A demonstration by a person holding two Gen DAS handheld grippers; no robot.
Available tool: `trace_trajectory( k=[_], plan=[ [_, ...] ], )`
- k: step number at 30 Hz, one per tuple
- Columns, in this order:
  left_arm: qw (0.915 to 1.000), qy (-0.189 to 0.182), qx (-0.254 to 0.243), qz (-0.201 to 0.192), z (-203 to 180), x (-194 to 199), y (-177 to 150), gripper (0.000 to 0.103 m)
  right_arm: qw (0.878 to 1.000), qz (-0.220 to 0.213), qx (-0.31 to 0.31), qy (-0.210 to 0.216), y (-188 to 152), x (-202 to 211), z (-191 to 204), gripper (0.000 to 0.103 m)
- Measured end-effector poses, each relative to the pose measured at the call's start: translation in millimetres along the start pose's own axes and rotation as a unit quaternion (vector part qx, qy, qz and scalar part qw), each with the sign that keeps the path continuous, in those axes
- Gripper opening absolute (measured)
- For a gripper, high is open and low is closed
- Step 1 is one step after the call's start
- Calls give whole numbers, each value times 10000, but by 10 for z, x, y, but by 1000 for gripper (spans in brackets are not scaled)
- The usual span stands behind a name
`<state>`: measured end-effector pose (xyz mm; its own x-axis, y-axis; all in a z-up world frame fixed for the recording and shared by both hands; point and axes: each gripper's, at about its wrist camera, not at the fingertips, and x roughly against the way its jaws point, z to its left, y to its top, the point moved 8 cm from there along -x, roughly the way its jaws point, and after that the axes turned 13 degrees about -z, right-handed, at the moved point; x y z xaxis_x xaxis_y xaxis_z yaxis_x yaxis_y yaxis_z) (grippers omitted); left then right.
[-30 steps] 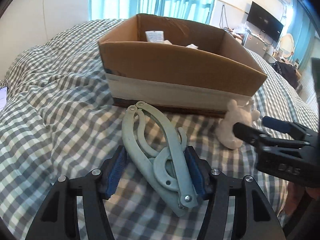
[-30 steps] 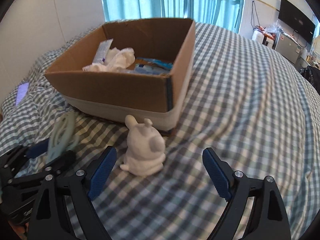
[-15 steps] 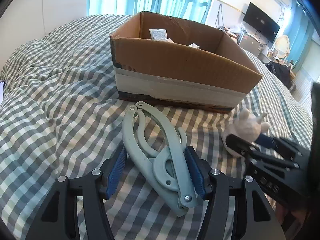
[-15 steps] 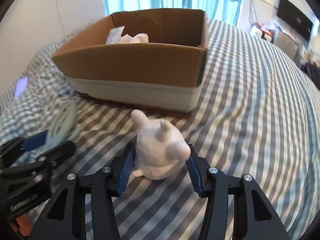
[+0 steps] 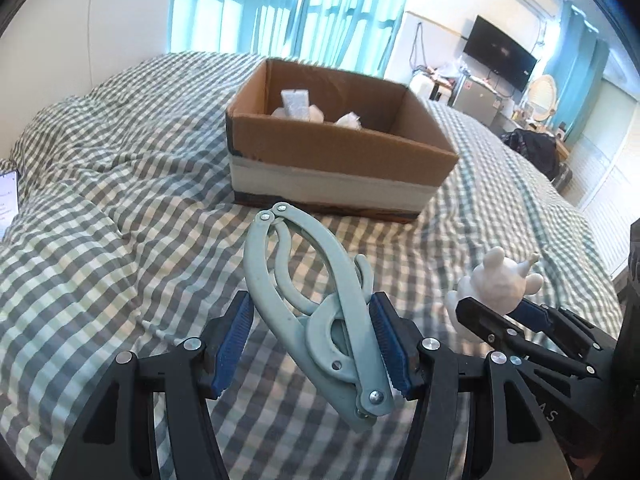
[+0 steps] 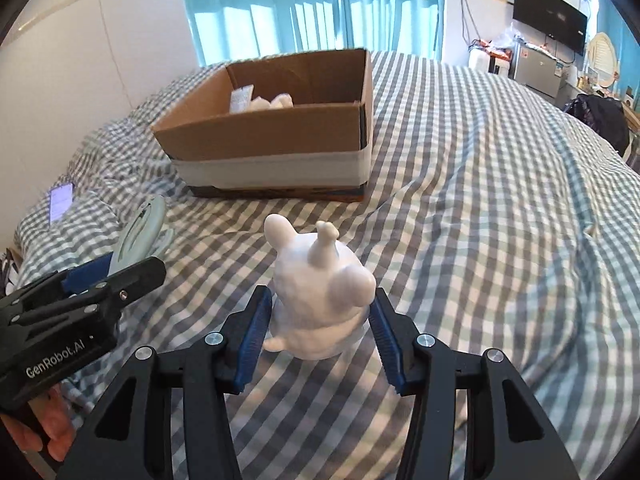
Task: Organize objects
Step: 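Lower clip and bunny into the box and open both tools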
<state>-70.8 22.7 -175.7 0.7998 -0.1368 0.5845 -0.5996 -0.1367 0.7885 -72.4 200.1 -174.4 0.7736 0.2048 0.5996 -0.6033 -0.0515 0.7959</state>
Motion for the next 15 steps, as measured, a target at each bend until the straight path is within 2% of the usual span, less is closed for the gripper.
trace_trajectory(
  k=[7,12,15],
  plan=[
    [9991,-72,130,-392,-15,294,212,61,9994,-341,100,-23,210,338,74,50],
    [9955,-127,188,-923,17,479,562,61,9983,-574,133,35,507,516,111,50],
    [9940,-191,208,-1061,16,481,789,61,9973,-698,228,34,685,582,129,50]
  ],
)
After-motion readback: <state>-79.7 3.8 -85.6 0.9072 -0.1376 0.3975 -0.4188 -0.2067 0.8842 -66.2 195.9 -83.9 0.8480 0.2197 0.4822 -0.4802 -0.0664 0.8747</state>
